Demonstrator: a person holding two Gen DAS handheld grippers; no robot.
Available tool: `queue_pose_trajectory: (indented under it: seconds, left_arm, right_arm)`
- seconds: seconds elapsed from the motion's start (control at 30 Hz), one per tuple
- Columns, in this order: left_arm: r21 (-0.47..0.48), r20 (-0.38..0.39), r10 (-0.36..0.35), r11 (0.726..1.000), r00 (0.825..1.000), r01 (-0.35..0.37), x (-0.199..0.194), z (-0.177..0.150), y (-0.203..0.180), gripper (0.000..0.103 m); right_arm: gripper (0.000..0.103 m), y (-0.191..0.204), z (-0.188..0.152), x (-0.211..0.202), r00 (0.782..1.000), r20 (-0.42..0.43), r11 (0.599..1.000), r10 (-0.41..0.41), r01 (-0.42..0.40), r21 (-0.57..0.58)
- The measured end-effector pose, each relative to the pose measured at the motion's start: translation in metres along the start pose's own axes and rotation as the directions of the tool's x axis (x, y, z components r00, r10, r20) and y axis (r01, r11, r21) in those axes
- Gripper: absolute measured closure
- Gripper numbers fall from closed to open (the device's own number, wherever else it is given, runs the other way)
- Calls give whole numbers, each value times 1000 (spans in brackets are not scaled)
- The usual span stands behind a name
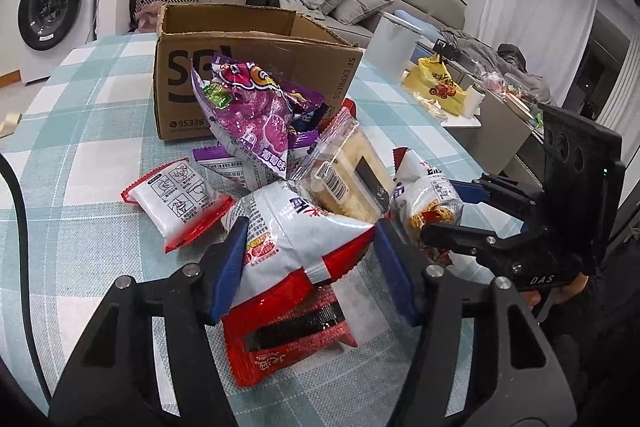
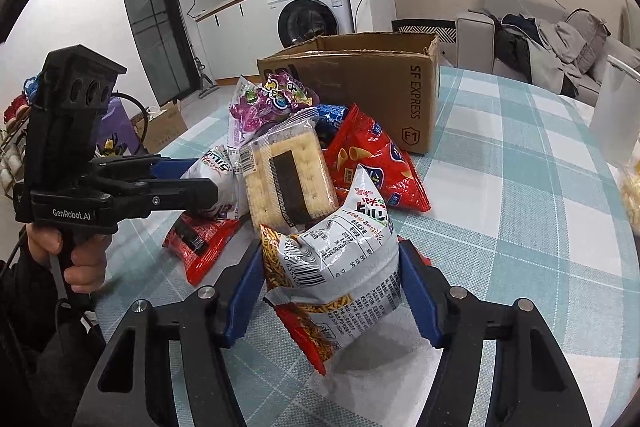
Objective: Organize snacks
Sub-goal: 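Lift the white chip bags off the pile with both grippers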
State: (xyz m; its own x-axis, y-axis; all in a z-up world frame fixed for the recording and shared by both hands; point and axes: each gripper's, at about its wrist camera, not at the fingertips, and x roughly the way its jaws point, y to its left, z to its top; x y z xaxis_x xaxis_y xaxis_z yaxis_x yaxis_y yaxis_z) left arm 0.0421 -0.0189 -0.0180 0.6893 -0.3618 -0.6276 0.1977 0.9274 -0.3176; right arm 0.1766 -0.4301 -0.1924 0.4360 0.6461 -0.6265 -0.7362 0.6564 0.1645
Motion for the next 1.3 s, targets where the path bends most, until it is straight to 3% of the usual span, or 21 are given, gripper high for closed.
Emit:
queue_pose_trajectory:
  seconds: [0.63, 0.93, 1.3]
  left_arm:
    - [-2, 92, -8, 1000, 996, 8, -38, 5, -1, 50]
    - [17, 46, 45, 999, 998, -45, -33, 0, 2, 49]
    - [3, -13, 73, 997, 997, -73, -17, 0, 7, 40]
  right_arm:
    - [37, 1, 5, -16, 997, 80, 999, 17, -20, 34]
    - [37, 2, 5, -12, 998, 60, 999, 26, -28, 27]
    - [37, 2, 3, -11, 998, 55, 999, 29, -31, 28]
